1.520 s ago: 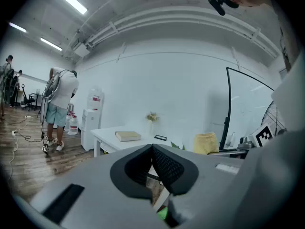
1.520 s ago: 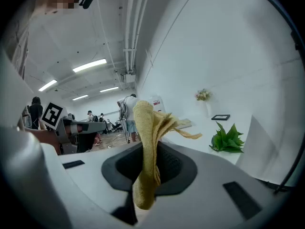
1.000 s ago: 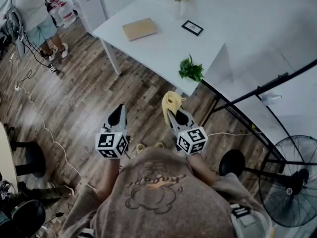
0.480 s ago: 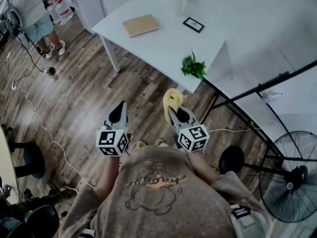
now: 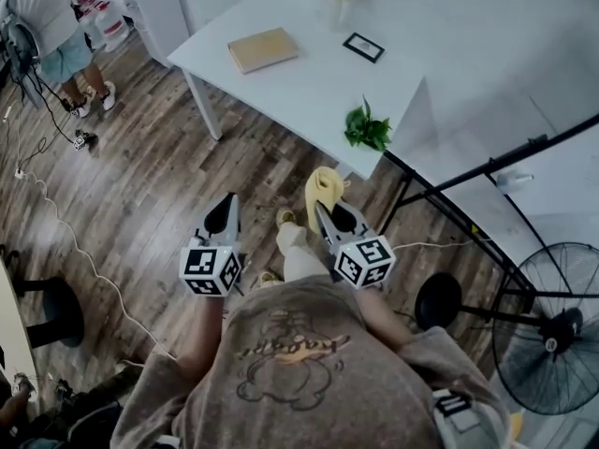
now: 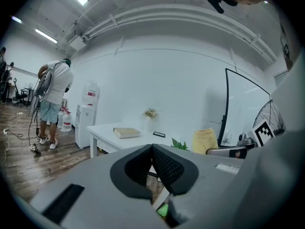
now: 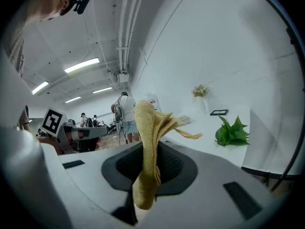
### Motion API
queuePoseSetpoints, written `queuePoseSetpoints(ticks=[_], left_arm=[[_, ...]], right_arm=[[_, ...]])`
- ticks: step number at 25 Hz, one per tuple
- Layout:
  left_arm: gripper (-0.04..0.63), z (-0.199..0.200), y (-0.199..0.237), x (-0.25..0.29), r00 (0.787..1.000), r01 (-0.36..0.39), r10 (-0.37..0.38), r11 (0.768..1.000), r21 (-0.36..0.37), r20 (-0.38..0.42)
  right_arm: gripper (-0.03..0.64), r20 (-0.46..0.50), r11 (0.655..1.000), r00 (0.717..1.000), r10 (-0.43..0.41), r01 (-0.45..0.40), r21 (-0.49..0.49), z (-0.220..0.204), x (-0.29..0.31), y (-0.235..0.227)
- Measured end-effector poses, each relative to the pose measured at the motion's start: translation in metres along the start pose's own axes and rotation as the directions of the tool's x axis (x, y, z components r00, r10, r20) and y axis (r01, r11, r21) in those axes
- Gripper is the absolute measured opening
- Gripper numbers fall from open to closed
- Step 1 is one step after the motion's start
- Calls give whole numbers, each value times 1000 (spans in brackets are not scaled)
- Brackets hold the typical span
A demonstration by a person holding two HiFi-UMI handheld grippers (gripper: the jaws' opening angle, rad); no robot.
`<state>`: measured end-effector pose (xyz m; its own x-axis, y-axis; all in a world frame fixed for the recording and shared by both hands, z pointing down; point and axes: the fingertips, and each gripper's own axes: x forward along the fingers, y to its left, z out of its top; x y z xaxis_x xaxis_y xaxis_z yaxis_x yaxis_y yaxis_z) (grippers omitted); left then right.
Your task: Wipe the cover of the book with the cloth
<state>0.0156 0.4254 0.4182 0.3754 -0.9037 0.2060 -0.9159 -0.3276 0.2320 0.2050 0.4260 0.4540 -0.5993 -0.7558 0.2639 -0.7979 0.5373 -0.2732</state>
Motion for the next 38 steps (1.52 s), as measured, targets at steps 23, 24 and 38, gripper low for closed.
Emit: queuePoseSetpoints(ticks=[23,24,38], left_arm=[[3,69,119,197,999,-36,36,999,-7,1],[3,73,124,206,999,-42,42,999,-9,-2],[3,107,160,316,996,-89,88,996,-25,-15]], right_arm=[[61,-15,997,997,75,-75,-12,87,222,-90],[61,-19,997,996,82,-82,-13,93,232,-94],[61,-60,987,987,147,-150,-54,149,339,-165]])
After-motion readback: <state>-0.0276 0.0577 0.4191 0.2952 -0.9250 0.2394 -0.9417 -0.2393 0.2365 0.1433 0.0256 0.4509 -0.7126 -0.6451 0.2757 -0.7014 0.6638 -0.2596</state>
